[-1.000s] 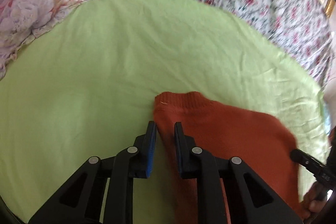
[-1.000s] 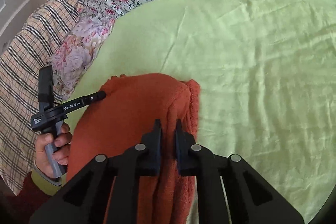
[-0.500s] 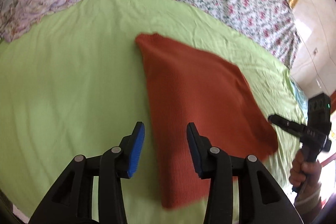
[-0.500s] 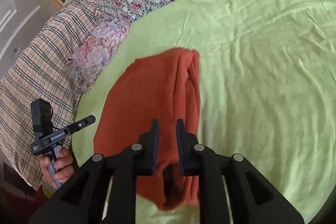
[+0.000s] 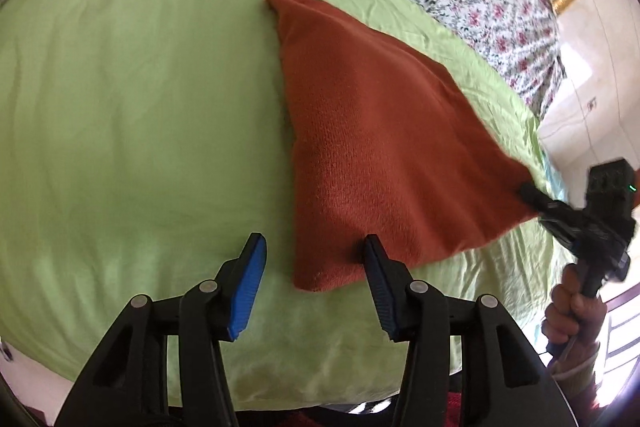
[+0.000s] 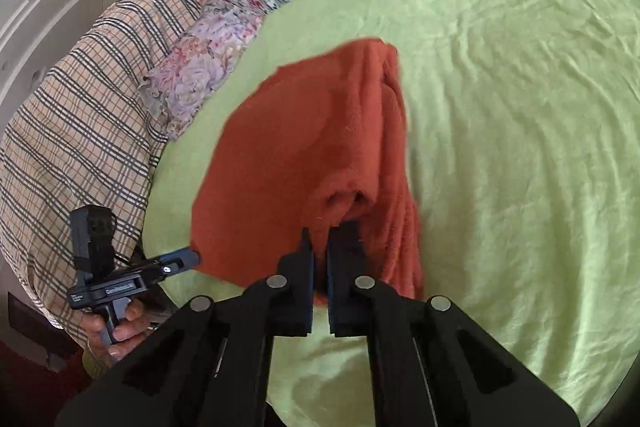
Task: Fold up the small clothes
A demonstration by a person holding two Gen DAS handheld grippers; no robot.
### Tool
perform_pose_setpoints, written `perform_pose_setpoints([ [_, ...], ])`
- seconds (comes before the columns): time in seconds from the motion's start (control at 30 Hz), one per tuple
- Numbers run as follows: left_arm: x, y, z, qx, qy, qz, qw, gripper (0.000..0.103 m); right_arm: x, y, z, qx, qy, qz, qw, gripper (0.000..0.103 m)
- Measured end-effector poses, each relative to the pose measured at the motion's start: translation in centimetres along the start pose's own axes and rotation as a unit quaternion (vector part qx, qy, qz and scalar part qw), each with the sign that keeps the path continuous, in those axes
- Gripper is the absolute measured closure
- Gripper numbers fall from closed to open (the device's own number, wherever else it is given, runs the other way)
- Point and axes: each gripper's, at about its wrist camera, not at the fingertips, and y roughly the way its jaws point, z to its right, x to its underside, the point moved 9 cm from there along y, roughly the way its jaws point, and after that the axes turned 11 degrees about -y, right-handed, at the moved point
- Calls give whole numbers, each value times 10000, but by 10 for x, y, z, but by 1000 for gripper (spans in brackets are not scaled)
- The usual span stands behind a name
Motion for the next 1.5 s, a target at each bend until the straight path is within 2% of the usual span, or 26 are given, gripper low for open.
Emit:
perform_pose_setpoints([
  [0.03,0,3,-3,-108,-23,-33,9999,59,-8,-9,-7,-145,-54,219,9996,98],
  [0.1,-1,7,-4,-176,-41,-92,9998,63,-9,-14,-8,37,-195,269,9994,98],
  [0.17,0,9,-4,-217,-35,-114,9997,63,2,-8,8,589,-390,-5,9975,98],
  [0.23,1,13,-2,-323,56,-109,9994,63,25,10,34,1107,-396,-491,9919,98],
  [0.3,2,15,-1,-414,137,-105,9990,63,43,24,52,1353,-325,-771,9873,98],
  [0.4,1,9,4,-455,252,-73,9986,63,46,23,61,1260,6,-709,9895,97],
  [0.47,-5,-5,10,-344,355,86,9987,65,38,14,60,1257,77,-649,9899,88],
  [0.6,-25,-31,30,92,586,449,9972,65,1,-12,50,1178,-10,-131,9930,88],
  [0.73,-48,-25,65,429,948,630,9926,65,-40,10,29,803,-225,109,9965,87],
  [0.83,-63,-2,73,373,1039,582,9922,65,-53,48,20,611,-268,-60,9978,87],
  [0.93,-76,23,68,255,933,456,9943,67,-62,76,30,794,-221,-196,9964,88],
  [1.0,-79,45,56,62,873,175,9960,78,-62,93,50,1096,-116,-422,9930,88],
  [1.03,-79,58,48,-70,829,18,9965,81,-58,98,60,1194,-97,-557,9912,93],
  [1.07,-80,62,45,31,789,19,9969,81,-54,107,72,1275,-26,-716,9892,103],
  [1.17,-80,61,43,184,698,20,9974,82,-49,112,83,962,236,-603,9933,103],
  [1.5,-70,45,40,151,600,193,9979,84,-44,101,80,1051,300,-452,9930,103],
])
